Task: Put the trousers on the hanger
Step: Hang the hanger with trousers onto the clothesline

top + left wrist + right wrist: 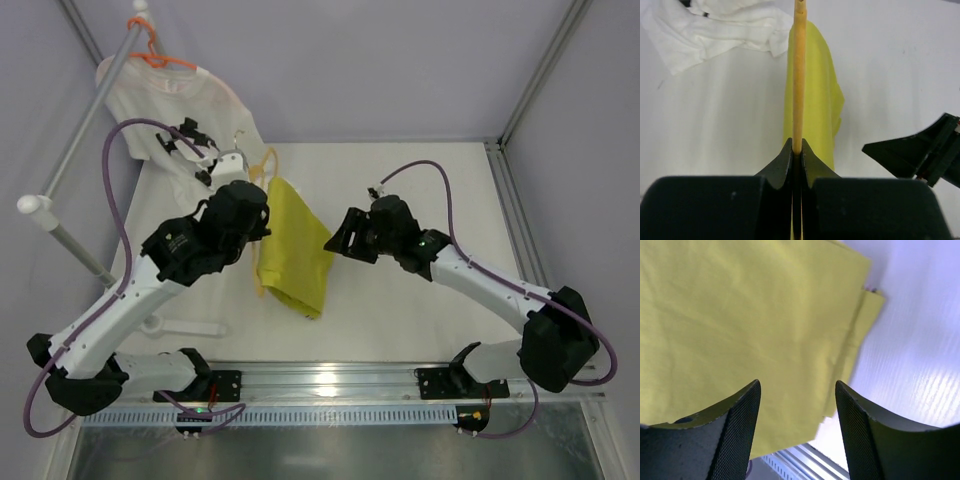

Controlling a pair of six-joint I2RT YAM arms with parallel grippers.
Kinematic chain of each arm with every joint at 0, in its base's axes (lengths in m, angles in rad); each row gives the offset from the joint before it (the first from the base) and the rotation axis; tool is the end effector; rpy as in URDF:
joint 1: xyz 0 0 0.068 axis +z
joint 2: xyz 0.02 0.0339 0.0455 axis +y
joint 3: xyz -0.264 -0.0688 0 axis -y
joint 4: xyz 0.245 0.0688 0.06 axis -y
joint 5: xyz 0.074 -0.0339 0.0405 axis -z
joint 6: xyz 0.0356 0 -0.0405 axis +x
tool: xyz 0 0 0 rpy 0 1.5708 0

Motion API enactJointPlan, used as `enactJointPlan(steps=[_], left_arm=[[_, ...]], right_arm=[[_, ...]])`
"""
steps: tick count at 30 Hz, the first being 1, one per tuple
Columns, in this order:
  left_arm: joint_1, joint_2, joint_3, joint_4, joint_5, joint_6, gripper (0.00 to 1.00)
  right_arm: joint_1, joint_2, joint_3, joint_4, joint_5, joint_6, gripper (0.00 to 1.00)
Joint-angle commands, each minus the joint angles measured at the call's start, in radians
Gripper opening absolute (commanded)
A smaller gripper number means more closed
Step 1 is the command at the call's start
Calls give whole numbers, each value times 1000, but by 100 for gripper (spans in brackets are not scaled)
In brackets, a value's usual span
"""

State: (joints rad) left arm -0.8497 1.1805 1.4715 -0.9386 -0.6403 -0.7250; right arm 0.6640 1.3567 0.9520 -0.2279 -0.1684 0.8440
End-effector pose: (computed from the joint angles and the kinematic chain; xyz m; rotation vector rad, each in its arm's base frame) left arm 0.1604 -0.1503 0.4236 -0.2104 2.0742 -0.2436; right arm 0.2332 0.1900 0.2657 0.1128 2.3863 0.9749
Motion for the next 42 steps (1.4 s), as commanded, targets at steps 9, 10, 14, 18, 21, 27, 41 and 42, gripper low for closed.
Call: enactJointPlan(steps=[9, 10, 14, 18, 21, 27, 41, 42], left_arm=[[5, 76, 387, -360, -495, -160, 0], [8, 106, 407, -406, -512, -174, 0], [15, 182, 504, -483, -593, -212, 0], [58, 194, 530, -401, -619, -148, 0], [129, 218, 552, -381, -622, -110, 0], [222, 232, 590, -258, -688, 42, 0], [532, 228, 500, -94, -518, 174, 0], [544, 231, 484, -88, -501, 174, 0]], right_arm=[[2, -154, 22, -208, 164, -40, 84], [0, -160, 25, -232, 164, -40, 99], [-1, -159, 48, -290, 208, -62, 100], [-1, -160, 54, -309, 213, -74, 100], [0, -157, 54, -320, 216, -83, 100], [0, -122, 83, -366, 228, -111, 100], [0, -65, 162, -398, 224, -122, 100], [-1, -64, 163, -387, 210, -118, 100]])
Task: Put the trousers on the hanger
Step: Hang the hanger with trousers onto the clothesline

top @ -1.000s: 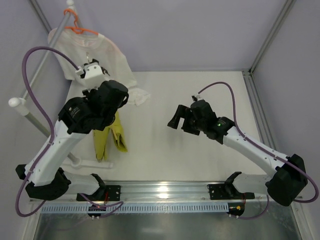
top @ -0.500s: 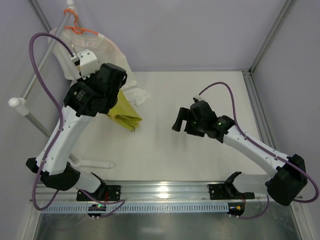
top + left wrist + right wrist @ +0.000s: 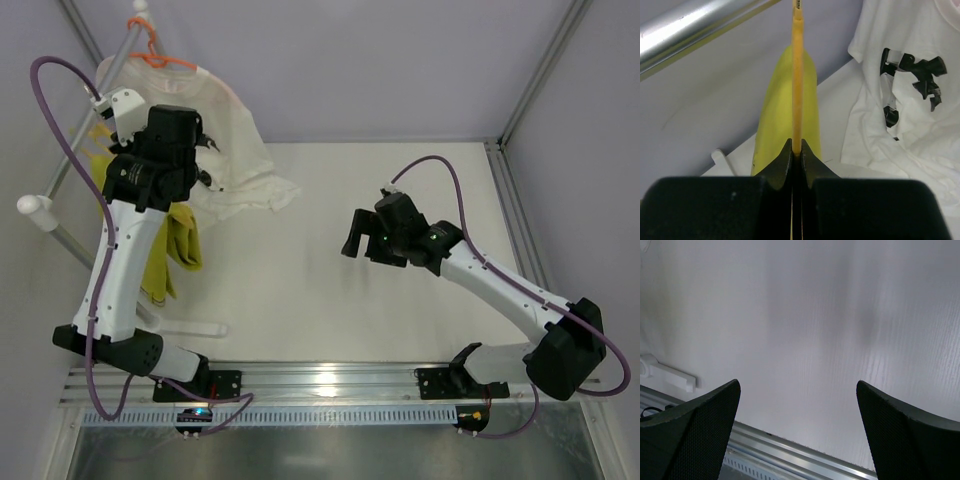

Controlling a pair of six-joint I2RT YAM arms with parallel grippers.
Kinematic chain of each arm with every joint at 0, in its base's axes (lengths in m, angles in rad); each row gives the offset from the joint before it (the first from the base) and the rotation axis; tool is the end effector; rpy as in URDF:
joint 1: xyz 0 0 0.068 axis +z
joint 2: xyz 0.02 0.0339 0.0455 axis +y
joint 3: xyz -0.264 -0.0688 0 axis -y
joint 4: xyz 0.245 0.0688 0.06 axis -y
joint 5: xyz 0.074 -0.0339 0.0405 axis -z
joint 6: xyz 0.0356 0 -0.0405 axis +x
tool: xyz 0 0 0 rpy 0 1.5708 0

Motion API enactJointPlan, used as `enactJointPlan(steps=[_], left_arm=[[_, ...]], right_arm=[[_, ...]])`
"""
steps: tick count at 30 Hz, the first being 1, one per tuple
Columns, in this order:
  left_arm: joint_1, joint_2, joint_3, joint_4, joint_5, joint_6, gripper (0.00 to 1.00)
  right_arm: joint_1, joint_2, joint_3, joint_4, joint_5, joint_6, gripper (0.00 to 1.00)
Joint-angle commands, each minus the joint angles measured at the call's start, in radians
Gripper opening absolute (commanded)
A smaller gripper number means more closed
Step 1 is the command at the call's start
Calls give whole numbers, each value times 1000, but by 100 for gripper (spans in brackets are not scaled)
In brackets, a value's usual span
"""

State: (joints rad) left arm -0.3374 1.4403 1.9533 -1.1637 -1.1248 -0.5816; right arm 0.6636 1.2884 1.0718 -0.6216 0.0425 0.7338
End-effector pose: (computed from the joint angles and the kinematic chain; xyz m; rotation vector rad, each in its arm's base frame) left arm 0.2378 -0.0494 0.4936 -0.7752 1.7137 0.6197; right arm 0.2151 0.1663 0.2915 0.1078 2.4918 0.5748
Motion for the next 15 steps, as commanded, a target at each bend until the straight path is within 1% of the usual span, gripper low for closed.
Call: enactJointPlan(steps=[1, 6, 11, 14, 15], left_arm=[[56, -26, -5, 142, -3, 31, 0], [98, -6, -66, 177, 69, 28, 0], [101, 11, -82, 203, 120, 39, 0], [101, 12, -86, 214, 178, 66, 0], [101, 6, -90, 217, 193, 72, 6]], right_arm=[[1, 6, 43, 11, -9, -5, 100], [-1, 8, 51, 17, -13, -5, 100], [1, 3, 50, 22, -13, -8, 100], [1, 5, 48, 28, -15, -11, 100], [1, 5, 45, 31, -16, -11, 99]])
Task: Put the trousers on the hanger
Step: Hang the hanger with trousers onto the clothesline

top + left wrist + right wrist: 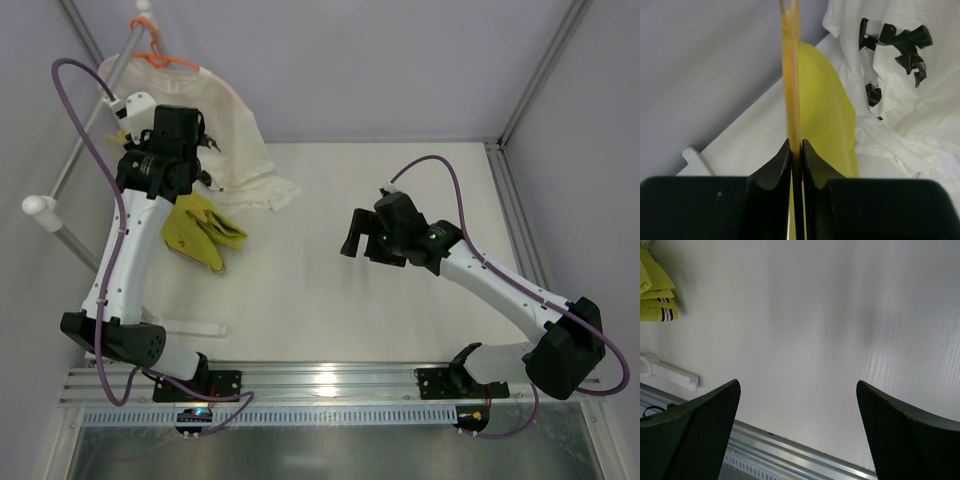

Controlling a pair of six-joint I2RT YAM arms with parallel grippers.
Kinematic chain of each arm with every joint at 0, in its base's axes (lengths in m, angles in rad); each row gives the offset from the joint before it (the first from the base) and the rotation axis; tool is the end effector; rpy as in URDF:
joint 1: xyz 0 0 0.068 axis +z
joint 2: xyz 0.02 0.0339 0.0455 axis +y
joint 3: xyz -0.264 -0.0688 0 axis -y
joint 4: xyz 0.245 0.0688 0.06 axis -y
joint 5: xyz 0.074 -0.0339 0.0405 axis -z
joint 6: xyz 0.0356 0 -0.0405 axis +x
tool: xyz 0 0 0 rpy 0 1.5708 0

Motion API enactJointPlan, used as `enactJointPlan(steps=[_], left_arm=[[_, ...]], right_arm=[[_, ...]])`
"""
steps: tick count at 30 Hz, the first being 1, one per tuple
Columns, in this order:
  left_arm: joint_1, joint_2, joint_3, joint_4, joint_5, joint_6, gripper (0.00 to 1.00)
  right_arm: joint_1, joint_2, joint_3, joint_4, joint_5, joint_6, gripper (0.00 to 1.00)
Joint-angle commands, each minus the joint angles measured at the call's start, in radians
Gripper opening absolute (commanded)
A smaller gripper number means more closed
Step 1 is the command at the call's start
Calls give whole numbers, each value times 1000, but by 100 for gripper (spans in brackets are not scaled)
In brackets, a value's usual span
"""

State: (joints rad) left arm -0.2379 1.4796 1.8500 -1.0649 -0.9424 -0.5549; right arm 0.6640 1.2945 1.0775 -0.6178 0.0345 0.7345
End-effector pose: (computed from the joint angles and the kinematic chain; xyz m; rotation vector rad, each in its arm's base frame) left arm 0.2746 -0.0370 0.4603 -0.7654 1.8473 0.5623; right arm 0.2163 0.1677 0.2921 0.1045 2.4921 0.5861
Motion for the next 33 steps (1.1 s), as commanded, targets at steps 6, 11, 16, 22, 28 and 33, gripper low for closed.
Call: enactJointPlan(steps=[6, 11, 16, 22, 28, 33], left_arm=[[2, -96, -44, 178, 230, 78, 98], [-32, -168, -80, 235, 480, 121, 100], [-167, -177, -51, 230, 582, 151, 100], [-317, -199, -197, 399, 879, 66, 100], [-379, -251, -460, 615, 1034, -43, 100], [-414, -326, -725, 759, 1145, -128, 100]], right_arm=[[0, -9, 9, 52, -16, -11, 100], [-1, -3, -1, 59, -21, -9, 100], [-1, -49, -4, 43, -21, -23, 100], [0, -197, -11, -34, 71, -38, 100], [-1, -433, -16, -164, 260, -35, 100], [0, -563, -27, -214, 314, -50, 100]])
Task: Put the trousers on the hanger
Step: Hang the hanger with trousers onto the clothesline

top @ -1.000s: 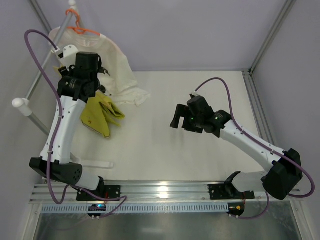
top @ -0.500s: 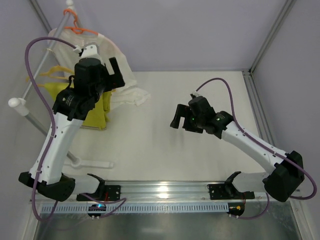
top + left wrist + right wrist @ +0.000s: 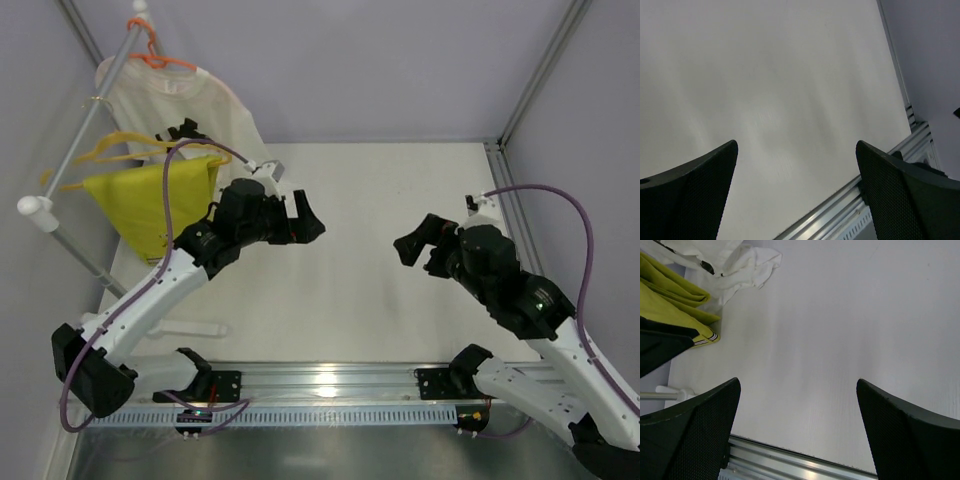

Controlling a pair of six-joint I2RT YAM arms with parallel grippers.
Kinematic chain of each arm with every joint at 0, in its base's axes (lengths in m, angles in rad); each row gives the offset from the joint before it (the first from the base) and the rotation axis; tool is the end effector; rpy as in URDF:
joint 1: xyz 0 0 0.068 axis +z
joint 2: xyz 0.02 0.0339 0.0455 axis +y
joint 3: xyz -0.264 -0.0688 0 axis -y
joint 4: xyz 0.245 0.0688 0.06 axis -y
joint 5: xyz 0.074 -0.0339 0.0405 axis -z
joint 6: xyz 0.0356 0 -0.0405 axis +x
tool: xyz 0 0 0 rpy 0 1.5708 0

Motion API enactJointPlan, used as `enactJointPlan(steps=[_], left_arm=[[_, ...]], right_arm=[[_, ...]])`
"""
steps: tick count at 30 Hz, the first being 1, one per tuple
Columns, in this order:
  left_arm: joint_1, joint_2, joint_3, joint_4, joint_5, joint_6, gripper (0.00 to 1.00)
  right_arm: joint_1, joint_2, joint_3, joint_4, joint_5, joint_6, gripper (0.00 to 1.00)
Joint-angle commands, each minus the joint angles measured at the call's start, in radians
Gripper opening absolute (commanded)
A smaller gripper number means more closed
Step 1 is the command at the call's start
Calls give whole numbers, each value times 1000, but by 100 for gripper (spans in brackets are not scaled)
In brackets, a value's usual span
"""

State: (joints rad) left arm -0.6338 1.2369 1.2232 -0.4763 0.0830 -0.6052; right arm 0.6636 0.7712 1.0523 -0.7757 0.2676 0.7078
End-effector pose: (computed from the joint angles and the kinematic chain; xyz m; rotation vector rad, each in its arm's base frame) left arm 0.2205 -0.1658 0.3680 0.0851 2.1686 -0.8291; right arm 0.1199 0.0818 0.3717 0.2140 2.0853 0.5720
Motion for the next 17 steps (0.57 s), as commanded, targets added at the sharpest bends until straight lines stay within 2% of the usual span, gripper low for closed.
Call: enactJointPlan(steps=[1, 3, 6, 11, 17], left_arm=[[-24, -130, -141, 206, 123, -103, 100], [-33, -181, -247, 284, 129, -110, 100], [-35, -255, -300, 259, 81, -78, 100], [-33, -300, -306, 200, 60, -27, 100], [-33, -306, -327, 232, 95, -45, 100]], right_arm=[[-1, -58, -6, -57, 78, -25, 100], [-1, -108, -35, -54, 71, -42, 99], [1, -154, -57, -51, 74, -56, 100], [1, -217, -101, -18, 39, -56, 100], [-1, -243, -114, -4, 56, -77, 100]])
